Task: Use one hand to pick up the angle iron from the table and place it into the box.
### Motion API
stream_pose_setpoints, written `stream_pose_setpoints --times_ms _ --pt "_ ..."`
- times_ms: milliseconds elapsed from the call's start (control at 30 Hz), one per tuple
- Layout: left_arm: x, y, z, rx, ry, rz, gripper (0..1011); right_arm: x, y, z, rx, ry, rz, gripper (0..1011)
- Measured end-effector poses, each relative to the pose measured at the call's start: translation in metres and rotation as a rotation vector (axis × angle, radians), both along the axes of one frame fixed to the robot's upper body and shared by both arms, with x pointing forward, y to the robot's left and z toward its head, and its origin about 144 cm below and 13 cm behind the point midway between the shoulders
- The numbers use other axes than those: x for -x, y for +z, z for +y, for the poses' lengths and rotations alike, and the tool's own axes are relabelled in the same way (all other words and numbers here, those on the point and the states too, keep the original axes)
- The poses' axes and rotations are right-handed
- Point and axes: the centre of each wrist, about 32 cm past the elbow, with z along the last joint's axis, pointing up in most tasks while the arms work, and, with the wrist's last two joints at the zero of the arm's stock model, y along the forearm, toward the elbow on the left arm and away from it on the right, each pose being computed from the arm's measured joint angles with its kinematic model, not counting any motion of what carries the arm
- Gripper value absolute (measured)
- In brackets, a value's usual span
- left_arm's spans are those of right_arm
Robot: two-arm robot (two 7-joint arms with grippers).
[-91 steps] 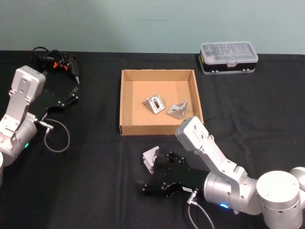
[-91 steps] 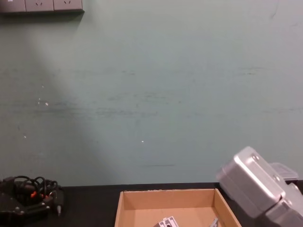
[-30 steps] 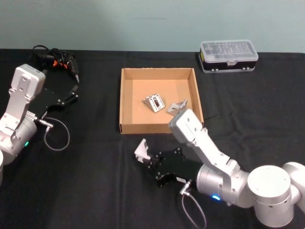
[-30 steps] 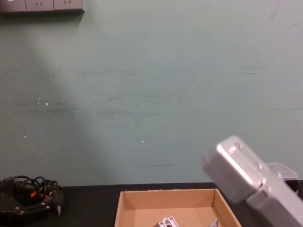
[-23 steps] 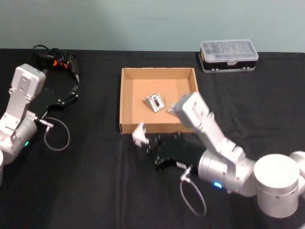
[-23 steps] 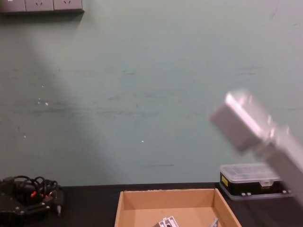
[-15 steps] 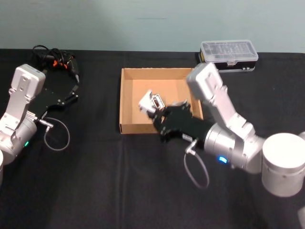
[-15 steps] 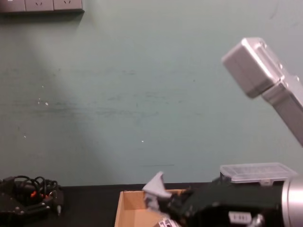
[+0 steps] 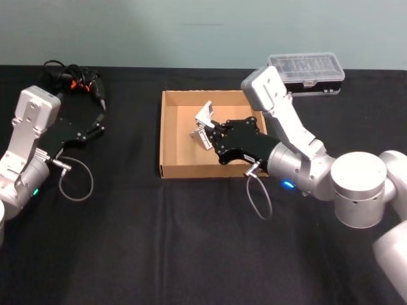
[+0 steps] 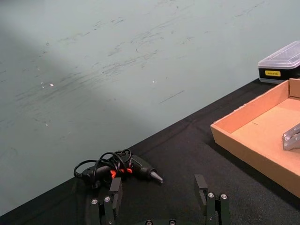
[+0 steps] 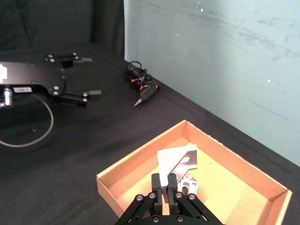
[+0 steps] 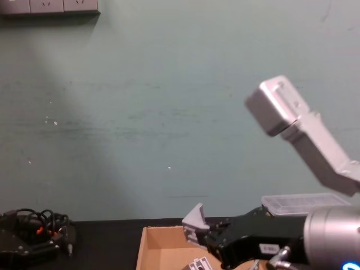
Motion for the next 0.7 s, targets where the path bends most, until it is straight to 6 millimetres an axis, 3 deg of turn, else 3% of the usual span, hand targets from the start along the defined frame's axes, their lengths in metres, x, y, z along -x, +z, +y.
stream_pose_setpoints --times_ms 467,700 --pt "0.0 0.0 0.0 0.0 0.0 0.0 1000 -0.015 -0.017 0.014 0.018 0.049 0.065 75" --pt "0.0 0.0 0.0 0.0 0.0 0.0 1000 -0.017 -0.018 0.014 0.022 0.046 0.073 210"
